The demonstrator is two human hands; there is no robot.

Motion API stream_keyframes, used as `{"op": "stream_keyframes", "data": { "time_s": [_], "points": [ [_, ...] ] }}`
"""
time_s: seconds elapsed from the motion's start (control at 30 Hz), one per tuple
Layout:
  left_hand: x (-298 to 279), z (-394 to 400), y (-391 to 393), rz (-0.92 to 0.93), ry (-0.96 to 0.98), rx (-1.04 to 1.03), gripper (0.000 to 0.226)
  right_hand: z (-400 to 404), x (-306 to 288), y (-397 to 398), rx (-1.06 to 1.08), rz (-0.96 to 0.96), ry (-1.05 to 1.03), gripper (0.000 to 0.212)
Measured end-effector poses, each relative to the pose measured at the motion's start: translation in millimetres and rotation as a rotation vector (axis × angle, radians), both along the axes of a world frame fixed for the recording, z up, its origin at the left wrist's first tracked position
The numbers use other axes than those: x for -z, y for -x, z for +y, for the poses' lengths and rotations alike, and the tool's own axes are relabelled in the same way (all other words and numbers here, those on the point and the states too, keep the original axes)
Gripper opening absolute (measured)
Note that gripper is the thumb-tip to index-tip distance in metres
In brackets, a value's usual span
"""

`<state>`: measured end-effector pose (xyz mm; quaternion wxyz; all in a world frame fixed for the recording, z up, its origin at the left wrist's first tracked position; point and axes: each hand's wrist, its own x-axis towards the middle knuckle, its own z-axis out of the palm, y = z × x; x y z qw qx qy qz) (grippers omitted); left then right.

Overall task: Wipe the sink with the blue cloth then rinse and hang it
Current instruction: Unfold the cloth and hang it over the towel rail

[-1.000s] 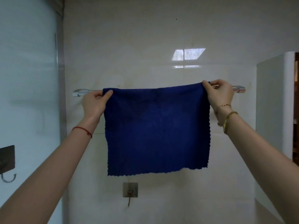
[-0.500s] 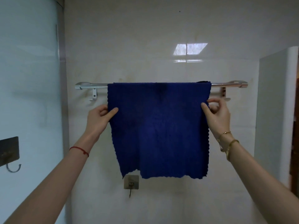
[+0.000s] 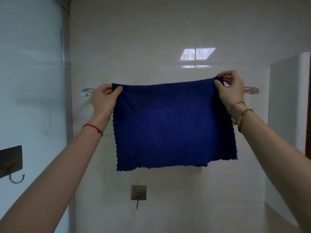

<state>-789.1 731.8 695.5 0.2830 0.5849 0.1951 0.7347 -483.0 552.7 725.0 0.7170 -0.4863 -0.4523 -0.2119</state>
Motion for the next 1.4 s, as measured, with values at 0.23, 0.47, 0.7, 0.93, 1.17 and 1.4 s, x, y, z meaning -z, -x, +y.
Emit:
{"op": "stream_keyframes", "data": {
  "time_s": [0.23,0.47,0.7,0.93,1.17,1.4],
  "points": [
    [14.6,1.8,3.8,0.052,-0.13,-0.033,0.019,2.9,22.9,-10.1,0.011,-0.013,0.032,0.021],
    [30.1,-1.6,-4.8,0.092,-0.215,-0.17,0.029,9.1,43.6,7.3,0.093,-0.076,-0.044,0.031],
    [35.2,-8.4,-11.2,0.087,-0.142,-0.246,0.022,7.2,54.3,10.4,0.048,0.008,-0.068,0.039],
    [27.8,-8.1,-8.9,0.044,-0.026,-0.062,0.02,0.3,57.2,-0.7,0.013,0.06,-0.027,0.027],
    [-9.1,2.9,-4.1,0.127,-0.172,-0.241,0.026,-3.9,29.1,-2.9,0.152,-0.118,0.031,0.037],
    [-9.5,9.8,-4.4,0.232,-0.203,-0.511,0.02,-0.2,21.0,-10.0,0.517,-0.223,0.315,0.029]
  ]
}}
